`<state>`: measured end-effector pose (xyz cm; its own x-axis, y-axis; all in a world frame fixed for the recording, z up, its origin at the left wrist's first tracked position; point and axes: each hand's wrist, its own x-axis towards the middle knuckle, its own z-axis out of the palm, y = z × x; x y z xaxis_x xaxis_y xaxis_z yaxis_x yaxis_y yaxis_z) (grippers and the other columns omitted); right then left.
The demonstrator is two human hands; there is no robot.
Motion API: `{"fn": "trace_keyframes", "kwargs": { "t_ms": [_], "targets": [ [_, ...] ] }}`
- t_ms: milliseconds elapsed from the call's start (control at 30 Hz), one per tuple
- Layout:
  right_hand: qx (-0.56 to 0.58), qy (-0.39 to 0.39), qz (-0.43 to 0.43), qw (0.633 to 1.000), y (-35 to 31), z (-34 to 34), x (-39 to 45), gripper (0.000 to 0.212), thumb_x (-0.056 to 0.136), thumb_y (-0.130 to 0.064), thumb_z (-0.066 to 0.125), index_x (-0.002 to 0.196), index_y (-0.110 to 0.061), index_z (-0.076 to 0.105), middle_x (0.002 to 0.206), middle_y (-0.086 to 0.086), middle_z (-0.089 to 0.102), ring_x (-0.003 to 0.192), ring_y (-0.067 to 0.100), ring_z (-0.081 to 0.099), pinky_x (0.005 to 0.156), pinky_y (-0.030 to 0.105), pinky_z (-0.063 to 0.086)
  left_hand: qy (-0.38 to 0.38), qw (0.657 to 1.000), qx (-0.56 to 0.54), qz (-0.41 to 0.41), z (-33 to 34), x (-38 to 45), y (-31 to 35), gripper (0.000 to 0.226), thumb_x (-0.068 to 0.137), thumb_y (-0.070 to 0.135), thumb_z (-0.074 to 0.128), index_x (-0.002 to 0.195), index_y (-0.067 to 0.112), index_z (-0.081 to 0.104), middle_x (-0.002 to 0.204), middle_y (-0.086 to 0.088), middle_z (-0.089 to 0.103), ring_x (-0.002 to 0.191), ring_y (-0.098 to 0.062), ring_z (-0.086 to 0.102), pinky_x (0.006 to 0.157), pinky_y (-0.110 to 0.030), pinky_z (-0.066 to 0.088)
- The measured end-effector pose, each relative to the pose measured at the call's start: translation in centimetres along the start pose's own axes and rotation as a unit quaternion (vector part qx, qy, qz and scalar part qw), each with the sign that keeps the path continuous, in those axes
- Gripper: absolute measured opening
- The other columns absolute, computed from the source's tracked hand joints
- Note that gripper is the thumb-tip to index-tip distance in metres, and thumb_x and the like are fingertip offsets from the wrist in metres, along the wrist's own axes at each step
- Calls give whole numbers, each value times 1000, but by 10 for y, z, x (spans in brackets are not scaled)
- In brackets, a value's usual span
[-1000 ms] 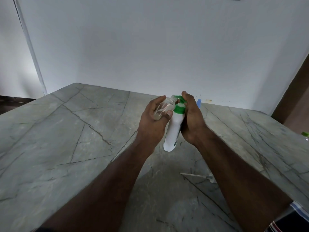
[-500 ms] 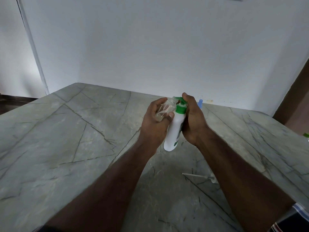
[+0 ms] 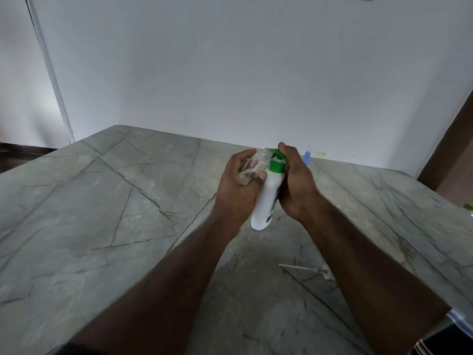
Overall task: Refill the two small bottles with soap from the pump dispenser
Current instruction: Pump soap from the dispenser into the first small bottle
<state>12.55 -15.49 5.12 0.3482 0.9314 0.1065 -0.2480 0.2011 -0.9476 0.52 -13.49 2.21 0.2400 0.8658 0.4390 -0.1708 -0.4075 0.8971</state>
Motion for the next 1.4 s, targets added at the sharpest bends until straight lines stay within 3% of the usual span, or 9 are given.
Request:
{"fn": "trace_keyframes", "kwargs": {
  "t_ms": [300,400,600,900,1067,1200,1400],
  "targets": [
    [4,-10,-9,1000,0,1,-1,38,94,-51,49,89,-20,70,86,2,75,79,18,70,81,34,53,3,1000,-18,2,1,0,2,40,95,12,64,127,33,51,113,24,58,100,11,59,73,-7,48],
    [10,-1,0,1000,0,2,-1,34,94,-47,52,85,-20,70,84,2,74,77,18,69,82,34,52,8,1000,-7,-1,2,1,0,41,95,13,65,126,36,51,115,24,57,107,4,59,75,-8,48],
    [5,6,1,1000,0,1,0,30,93,-45,54,83,-20,69,81,1,74,75,18,69,82,35,52,8,1000,9,-3,1,1,-4,43,95,14,65,132,31,50,128,11,57,117,-9,57,93,-23,52],
    [5,-4,-12,1000,2,1,1,38,94,-52,49,89,-20,70,84,1,75,76,17,70,78,33,53,5,1000,-4,3,2,1,-1,43,95,14,64,134,27,50,124,13,58,112,-7,59,89,-21,52],
    [19,-1,-3,1000,1,1,1,32,94,-45,52,87,-18,69,82,1,74,75,18,69,76,31,53,9,1000,-1,-4,3,0,-1,43,95,13,63,131,32,50,120,20,56,111,-2,58,81,-14,49],
    [21,-1,-5,1000,1,2,2,28,94,-40,53,86,-17,67,81,2,73,76,19,68,77,32,53,11,1000,5,-6,2,1,-3,44,95,13,63,132,33,50,125,15,56,114,-5,57,86,-17,50],
    [-3,-4,-17,1000,5,2,1,41,93,-55,49,94,-19,71,90,4,75,83,20,70,85,36,53,10,1000,2,1,2,1,-2,44,96,14,63,135,29,49,123,16,57,111,-3,59,82,-15,50]
  ]
}}
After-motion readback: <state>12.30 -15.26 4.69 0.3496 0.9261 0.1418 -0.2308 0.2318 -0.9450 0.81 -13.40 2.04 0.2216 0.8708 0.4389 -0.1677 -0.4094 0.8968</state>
